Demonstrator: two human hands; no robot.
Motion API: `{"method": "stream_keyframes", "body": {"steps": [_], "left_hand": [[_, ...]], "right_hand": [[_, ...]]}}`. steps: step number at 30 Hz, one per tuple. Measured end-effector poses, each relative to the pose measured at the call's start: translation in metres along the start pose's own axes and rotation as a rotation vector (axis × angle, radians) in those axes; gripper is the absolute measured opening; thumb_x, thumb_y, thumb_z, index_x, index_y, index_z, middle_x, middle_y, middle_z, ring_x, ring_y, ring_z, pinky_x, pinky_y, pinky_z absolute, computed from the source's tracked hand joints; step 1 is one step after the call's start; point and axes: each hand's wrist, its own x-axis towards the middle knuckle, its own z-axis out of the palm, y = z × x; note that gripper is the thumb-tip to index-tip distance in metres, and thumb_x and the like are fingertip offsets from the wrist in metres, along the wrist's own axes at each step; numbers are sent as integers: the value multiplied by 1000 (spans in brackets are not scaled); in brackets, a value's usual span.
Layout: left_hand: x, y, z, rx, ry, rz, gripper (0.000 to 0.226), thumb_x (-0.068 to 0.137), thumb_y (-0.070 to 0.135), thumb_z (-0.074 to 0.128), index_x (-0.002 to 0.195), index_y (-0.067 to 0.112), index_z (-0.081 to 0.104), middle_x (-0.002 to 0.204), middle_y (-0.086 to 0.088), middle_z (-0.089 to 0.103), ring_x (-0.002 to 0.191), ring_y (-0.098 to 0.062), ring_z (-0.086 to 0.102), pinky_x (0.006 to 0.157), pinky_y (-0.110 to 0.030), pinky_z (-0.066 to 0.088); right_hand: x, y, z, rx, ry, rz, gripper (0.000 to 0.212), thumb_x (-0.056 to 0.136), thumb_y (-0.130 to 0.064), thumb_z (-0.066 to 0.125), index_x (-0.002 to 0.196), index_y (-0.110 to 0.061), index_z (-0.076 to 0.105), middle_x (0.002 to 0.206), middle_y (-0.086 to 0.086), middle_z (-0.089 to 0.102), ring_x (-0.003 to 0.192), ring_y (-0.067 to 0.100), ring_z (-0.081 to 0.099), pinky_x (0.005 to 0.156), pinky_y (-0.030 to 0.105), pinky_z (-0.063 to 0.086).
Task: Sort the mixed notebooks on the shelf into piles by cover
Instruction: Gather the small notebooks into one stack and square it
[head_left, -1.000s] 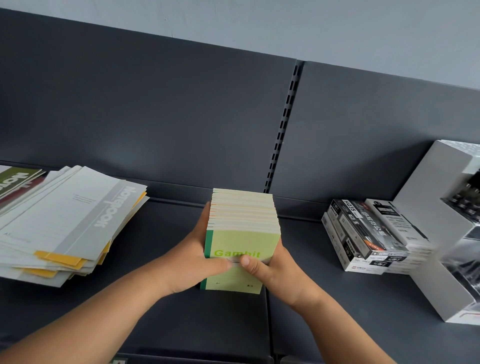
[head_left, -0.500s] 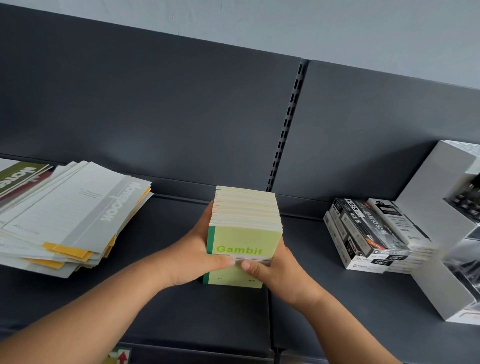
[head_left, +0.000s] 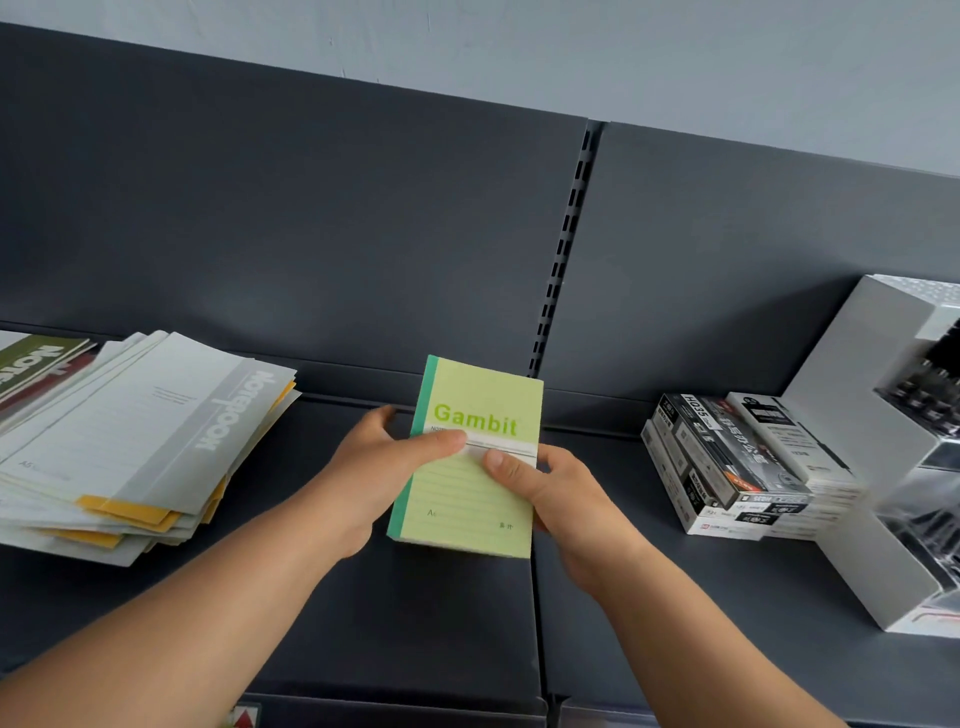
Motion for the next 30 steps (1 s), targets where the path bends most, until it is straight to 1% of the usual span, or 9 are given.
{"method": "stream_keyframes", "body": {"steps": [4,6,8,15,19,22,25,27,30], "left_hand": [[11,10,0,-31,-52,-175,65,66,42,85,119,14,60,100,-3,75,94,-22,70,87,-40,53],[15,16,2,-46,-87,-222,36,78,33,79,107,14,68,97,-6,76,88,-21,71,72,-34,52],[20,22,3,-57,-106,-245,22,83,30,75,100,15,71,96,-6,76,85,-20,71,65,-31,50],[32,29,8,13,-132,-271,22,87,33,70,100,15,69,93,-4,73,82,-17,67,61,-28,44],[36,28,8,77,-140,-279,28,86,39,70,102,16,68,107,-5,70,106,-22,62,101,-37,41],[37,26,5,116,-144,-292,32,84,44,71,103,17,68,113,-7,69,116,-27,59,111,-45,35],[37,24,5,130,-137,-308,35,85,46,69,106,17,67,107,-6,71,103,-26,65,91,-42,51],[36,23,6,112,-141,-310,35,88,45,67,106,16,67,100,-7,73,93,-25,68,77,-38,54],[35,23,9,106,-125,-300,33,89,45,66,105,16,67,97,-7,73,90,-25,68,73,-37,53]], "right_hand": [[7,-14,3,8,-4,176,67,67,-58,82,110,-9,67,87,-2,78,69,10,74,68,23,51],[14,-20,1,-15,16,232,49,74,-57,77,96,-13,69,65,-7,73,46,6,64,60,21,43],[22,-26,0,-45,33,279,49,71,-60,77,92,-17,68,62,-8,72,46,7,64,60,22,44],[36,-29,-4,-178,82,334,59,69,-63,78,98,-14,69,94,5,78,85,24,74,85,34,56],[36,-29,-5,-130,89,339,56,68,-59,81,91,-11,66,88,7,72,79,21,58,76,32,47],[37,-28,1,-135,109,335,81,47,-67,82,102,-8,70,95,9,78,83,26,69,84,31,52],[38,-27,5,-128,117,329,77,44,-66,82,101,-15,72,95,4,79,101,28,73,95,47,55],[38,-28,6,-123,107,332,67,54,-63,83,101,-16,71,93,1,79,101,26,73,96,48,55],[34,-32,6,-131,91,341,55,67,-57,82,103,-17,70,94,0,79,100,24,73,97,47,55]]}}
